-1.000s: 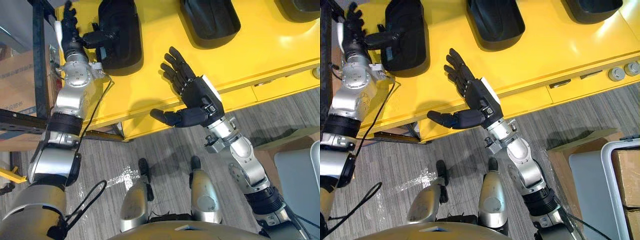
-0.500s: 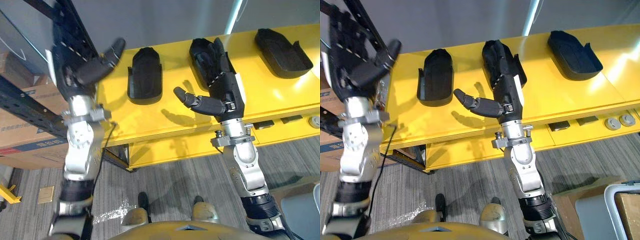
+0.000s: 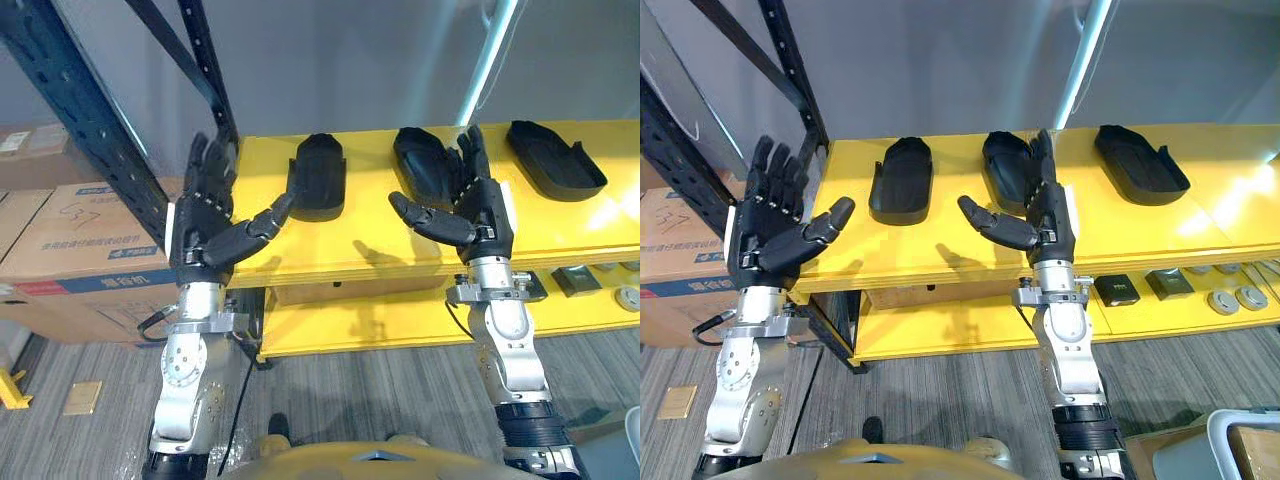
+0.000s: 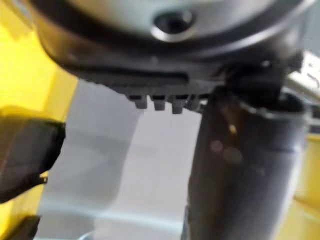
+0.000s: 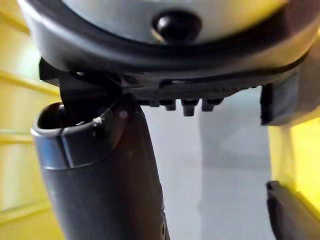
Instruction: Walk over and take three plastic housings, then place them on the shelf
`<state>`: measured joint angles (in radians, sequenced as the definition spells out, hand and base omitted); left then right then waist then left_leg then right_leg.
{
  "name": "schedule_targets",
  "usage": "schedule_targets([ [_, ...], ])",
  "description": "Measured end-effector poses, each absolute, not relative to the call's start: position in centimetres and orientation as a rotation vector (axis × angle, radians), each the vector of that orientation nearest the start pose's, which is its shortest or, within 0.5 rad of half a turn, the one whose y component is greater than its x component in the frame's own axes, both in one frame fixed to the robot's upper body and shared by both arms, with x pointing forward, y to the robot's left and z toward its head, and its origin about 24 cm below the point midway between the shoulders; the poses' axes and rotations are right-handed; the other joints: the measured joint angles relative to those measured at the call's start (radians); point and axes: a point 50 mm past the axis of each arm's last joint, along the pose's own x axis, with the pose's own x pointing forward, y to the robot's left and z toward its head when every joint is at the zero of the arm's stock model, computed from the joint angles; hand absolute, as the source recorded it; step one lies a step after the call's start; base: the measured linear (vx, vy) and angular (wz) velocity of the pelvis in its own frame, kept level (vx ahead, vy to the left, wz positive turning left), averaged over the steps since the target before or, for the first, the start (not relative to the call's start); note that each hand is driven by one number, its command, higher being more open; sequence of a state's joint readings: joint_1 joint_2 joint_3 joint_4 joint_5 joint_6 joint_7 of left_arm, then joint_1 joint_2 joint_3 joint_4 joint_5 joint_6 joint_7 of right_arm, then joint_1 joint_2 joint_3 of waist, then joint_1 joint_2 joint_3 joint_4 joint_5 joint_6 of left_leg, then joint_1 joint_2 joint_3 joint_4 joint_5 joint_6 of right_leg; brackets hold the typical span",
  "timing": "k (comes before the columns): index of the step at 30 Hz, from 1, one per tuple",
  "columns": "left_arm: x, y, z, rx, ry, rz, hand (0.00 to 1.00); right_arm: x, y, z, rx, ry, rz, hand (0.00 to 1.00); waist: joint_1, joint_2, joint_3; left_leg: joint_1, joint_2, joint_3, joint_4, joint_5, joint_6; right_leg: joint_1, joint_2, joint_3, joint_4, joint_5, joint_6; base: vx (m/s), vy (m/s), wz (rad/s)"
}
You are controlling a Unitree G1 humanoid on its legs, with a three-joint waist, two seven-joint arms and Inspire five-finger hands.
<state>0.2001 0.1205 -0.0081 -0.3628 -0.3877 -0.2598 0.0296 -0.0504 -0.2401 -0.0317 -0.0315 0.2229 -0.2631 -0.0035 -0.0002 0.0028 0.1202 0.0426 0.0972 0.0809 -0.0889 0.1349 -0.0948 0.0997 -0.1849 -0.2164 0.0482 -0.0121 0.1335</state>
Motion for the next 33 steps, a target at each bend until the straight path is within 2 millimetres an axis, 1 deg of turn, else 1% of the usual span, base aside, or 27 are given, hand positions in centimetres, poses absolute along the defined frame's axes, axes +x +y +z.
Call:
schedule_targets([
  [1,20.4,18.4,10.6,-0.268,-0.427,0.056,1.0,26.0,-19.8,9.2,-0.019,-0.333,-0.014,1.0,0.004,-0.003,0.005,-0.002,0.0,-0.004,0.0,0.001,0.001,-0.001,0.0,-0.003,0.002,0.0,-0.001,-0.05,-0.011,0.14],
  [3,20.0,19.2,10.5,-0.25,-0.432,0.078,1.0,26.7,-20.4,8.1,-0.029,-0.257,-0.016,1.0,0.026,-0.013,0.013,-0.01,0.0,-0.011,0.0,0.002,0.003,-0.005,0.0,-0.013,0.002,-0.001,0.0,-0.05,-0.011,0.15],
  [4,19.8,19.3,10.4,-0.24,-0.434,0.07,1.0,27.1,-20.6,7.7,-0.04,-0.22,-0.002,1.0,0.028,-0.016,0.015,-0.019,-0.002,-0.022,0.0,0.005,0.004,-0.004,-0.003,-0.028,0.003,-0.001,0.0,-0.03,-0.008,0.22],
  [6,19.8,19.1,10.4,-0.237,-0.434,0.042,1.0,27.9,-20.9,7.6,-0.067,-0.187,0.024,1.0,0.034,-0.016,0.016,-0.028,-0.005,-0.034,0.0,0.009,0.003,-0.004,-0.005,-0.041,0.003,-0.001,0.0,-0.03,-0.006,0.24],
  [8,19.8,19.0,10.4,-0.233,-0.437,0.021,1.0,28.9,-21.0,8.1,-0.088,-0.178,0.035,1.0,0.037,-0.016,0.016,-0.032,-0.006,-0.043,0.0,0.016,0.0,-0.002,-0.005,-0.05,0.003,0.003,0.006,-0.02,-0.012,0.16],
  [10,19.8,18.9,10.4,-0.23,-0.437,0.007,1.0,30.4,-21.7,9.2,-0.131,-0.18,0.035,1.0,0.042,-0.016,0.016,-0.032,-0.006,-0.051,0.002,0.018,0.0,0.003,-0.005,-0.057,0.004,0.004,0.006,0.0,-0.017,0.1],
  [13,19.8,18.8,10.4,-0.226,-0.439,-0.013,1.0,31.6,-22.6,10.4,-0.173,-0.18,0.018,1.0,0.049,-0.016,0.017,-0.032,-0.007,-0.061,0.003,0.018,0.0,0.009,-0.005,-0.069,0.005,0.003,0.006,0.0,-0.019,0.1],
  [15,19.8,18.6,10.4,-0.225,-0.439,-0.029,1.0,33.1,-23.1,11.7,-0.197,-0.188,-0.005,1.0,0.053,-0.014,0.027,-0.032,-0.007,-0.065,0.003,0.019,-0.001,0.01,-0.005,-0.073,0.007,0.003,0.006,-0.02,-0.019,0.06],
  [16,19.8,18.6,10.4,-0.224,-0.44,-0.034,1.0,33.4,-23.2,12.1,-0.206,-0.19,-0.009,1.0,0.053,-0.012,0.033,-0.032,-0.007,-0.066,0.003,0.019,-0.001,0.01,-0.005,-0.073,0.009,0.003,0.006,-0.03,-0.015,0.04],
  [18,19.9,18.4,10.6,-0.225,-0.446,-0.079,1.0,34.4,-23.9,13.4,-0.239,-0.201,-0.027,1.0,0.056,-0.006,0.058,-0.032,-0.008,-0.072,0.004,0.021,0.001,0.009,-0.007,-0.078,0.021,0.001,0.004,-0.04,-0.02,0.07],
  [20,19.9,18.1,10.6,-0.252,-0.446,-0.123,1.0,34.8,-24.3,14.0,-0.246,-0.201,-0.044,1.0,0.061,-0.004,0.068,-0.034,-0.008,-0.075,0.004,0.022,0.003,0.008,-0.007,-0.08,0.023,0.0,0.004,-0.03,-0.019,0.05],
  [22,19.9,17.5,10.5,-0.288,-0.443,-0.203,1.0,35.2,-24.6,14.2,-0.258,-0.183,-0.051,1.0,0.072,-0.002,0.072,-0.034,-0.009,-0.076,0.004,0.025,0.0,0.009,-0.007,-0.08,0.024,0.001,0.004,0.0,0.0,0.0],
  [24,20.2,16.7,10.8,-0.339,-0.452,-0.298,1.0,35.7,-24.6,14.2,-0.265,-0.152,-0.039,1.0,0.077,0.0,0.077,-0.033,-0.009,-0.077,0.005,0.025,0.0,0.008,-0.008,-0.08,0.03,-0.001,0.003,0.0,0.0,0.0],
  [26,20.7,15.8,11.5,-0.37,-0.478,-0.371,1.0,36.5,-24.2,14.6,-0.273,-0.138,-0.021,1.0,0.076,0.005,0.098,-0.032,-0.01,-0.08,0.005,0.026,0.004,0.004,-0.011,-0.082,0.044,-0.006,0.003,-0.05,-0.023,0.04],
  [27,21.1,15.1,12.1,-0.375,-0.505,-0.422,1.0,37.0,-23.8,15.2,-0.283,-0.136,0.0,1.0,0.076,0.011,0.116,-0.034,-0.012,-0.082,0.005,0.028,0.008,-0.003,-0.015,-0.083,0.057,-0.01,0.003,-0.07,-0.016,0.03],
  [28,21.2,14.9,12.3,-0.375,-0.513,-0.439,1.0,37.2,-23.7,15.4,-0.289,-0.135,0.009,1.0,0.077,0.014,0.122,-0.037,-0.013,-0.082,0.005,0.029,0.009,-0.008,-0.017,-0.083,0.063,-0.012,0.005,-0.08,-0.017,0.02],
  [31,22.0,13.7,13.3,-0.367,-0.543,-0.518,1.0,38.6,-22.8,17.2,-0.305,-0.142,0.038,1.0,0.078,0.026,0.172,-0.043,-0.012,-0.081,0.005,0.036,0.01,-0.022,-0.02,-0.082,0.08,-0.017,0.005,-0.07,-0.018,0.02],
  [32,22.1,13.5,13.5,-0.369,-0.548,-0.53,1.0,38.9,-22.7,17.7,-0.307,-0.15,0.041,1.0,0.078,0.027,0.179,-0.051,-0.012,-0.081,0.005,0.039,0.011,-0.031,-0.02,-0.082,0.085,-0.017,0.004,-0.07,-0.027,0.04],
  [33,22.3,13.2,13.8,-0.388,-0.561,-0.55,1.0,39.4,-22.4,19.0,-0.307,-0.172,0.045,1.0,0.079,0.03,0.192,-0.071,-0.01,-0.082,0.006,0.046,0.013,-0.055,-0.02,-0.082,0.097,-0.018,0.002,-0.06,-0.031,0.05],
])
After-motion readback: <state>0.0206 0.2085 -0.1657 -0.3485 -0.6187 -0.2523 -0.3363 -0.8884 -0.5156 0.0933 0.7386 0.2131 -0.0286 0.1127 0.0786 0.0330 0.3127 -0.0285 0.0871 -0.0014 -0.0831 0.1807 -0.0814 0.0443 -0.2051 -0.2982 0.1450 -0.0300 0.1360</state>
